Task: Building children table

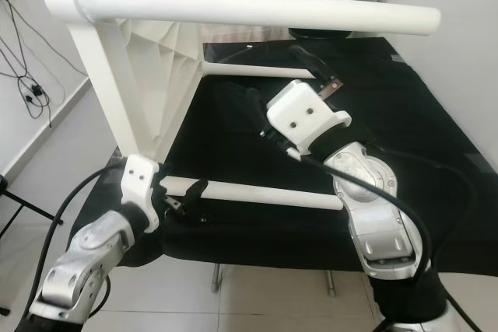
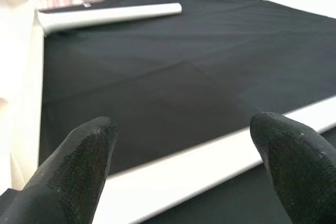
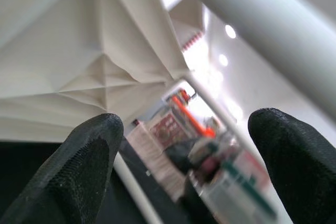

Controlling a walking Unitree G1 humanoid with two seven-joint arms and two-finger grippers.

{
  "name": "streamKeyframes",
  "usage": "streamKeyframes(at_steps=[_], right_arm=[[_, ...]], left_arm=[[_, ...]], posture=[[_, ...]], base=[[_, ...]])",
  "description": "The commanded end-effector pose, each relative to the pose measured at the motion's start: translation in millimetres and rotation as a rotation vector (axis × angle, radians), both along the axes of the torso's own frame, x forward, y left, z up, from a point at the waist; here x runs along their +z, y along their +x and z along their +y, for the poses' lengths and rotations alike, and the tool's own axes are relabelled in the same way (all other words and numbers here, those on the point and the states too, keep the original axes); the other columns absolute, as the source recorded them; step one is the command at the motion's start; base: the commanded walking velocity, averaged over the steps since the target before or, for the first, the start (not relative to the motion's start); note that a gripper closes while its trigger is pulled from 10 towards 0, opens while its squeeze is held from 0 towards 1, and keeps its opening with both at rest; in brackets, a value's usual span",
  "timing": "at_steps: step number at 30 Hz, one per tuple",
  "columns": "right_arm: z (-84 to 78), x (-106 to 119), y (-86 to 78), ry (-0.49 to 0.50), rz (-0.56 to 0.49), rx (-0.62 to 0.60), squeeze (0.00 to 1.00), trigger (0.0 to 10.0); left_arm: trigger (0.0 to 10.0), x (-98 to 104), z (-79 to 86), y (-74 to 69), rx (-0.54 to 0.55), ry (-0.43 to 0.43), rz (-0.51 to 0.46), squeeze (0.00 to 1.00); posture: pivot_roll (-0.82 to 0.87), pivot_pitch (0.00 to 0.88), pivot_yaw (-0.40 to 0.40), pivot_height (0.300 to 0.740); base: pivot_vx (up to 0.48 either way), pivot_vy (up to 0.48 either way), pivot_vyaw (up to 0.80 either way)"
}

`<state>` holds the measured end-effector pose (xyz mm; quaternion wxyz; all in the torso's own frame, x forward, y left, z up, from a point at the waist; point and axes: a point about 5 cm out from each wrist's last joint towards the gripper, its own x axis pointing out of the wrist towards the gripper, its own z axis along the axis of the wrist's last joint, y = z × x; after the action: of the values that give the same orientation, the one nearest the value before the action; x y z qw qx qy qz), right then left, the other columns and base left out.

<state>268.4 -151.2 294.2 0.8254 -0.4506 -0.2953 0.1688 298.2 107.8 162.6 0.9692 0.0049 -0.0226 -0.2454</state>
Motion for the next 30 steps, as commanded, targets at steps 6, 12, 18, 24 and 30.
streamKeyframes(at_steps=[6, 12, 18, 24, 30], right_arm=[[-2.3, 5, -17.2, -0.143, -0.171, -0.066, 0.0, 10.0], [-21.2, 24, -21.2, -0.16, -0.31, -0.218, 0.0, 10.0], [-43.6, 44, -17.4, -0.203, -0.399, -0.354, 0.0, 10.0], [-49.7, 41, -5.4, -0.227, -0.336, -0.369, 0.0, 10.0], [-55.9, 46, 7.6, -0.245, -0.338, -0.406, 0.0, 10.0]], left_arm=[[10.0, -2, 5.3, 11.2, 0.049, -0.001, 0.012, 0.0], [10.0, 0, 7.2, 16.4, 0.058, -0.008, 0.004, 0.0], [10.0, -4, 11.0, 20.6, 0.093, -0.021, 0.017, 0.0], [10.0, -5, 16.0, 21.0, 0.135, -0.027, 0.018, 0.0], [10.0, -4, 28.6, 24.2, 0.212, -0.052, 0.009, 0.0]], posture=[[-0.15, 0.032, 0.039, 0.74], [-0.16, 0.033, 0.047, 0.74], [-0.16, 0.033, 0.039, 0.74], [-0.16, 0.035, 0.032, 0.74], [-0.15, 0.039, 0.017, 0.74]], base=[[0.0, 0.0, 0.0], [0.0, 0.0, 0.0], [0.0, 0.0, 0.0], [0.0, 0.0, 0.0], [0.0, 0.0, 0.0]])
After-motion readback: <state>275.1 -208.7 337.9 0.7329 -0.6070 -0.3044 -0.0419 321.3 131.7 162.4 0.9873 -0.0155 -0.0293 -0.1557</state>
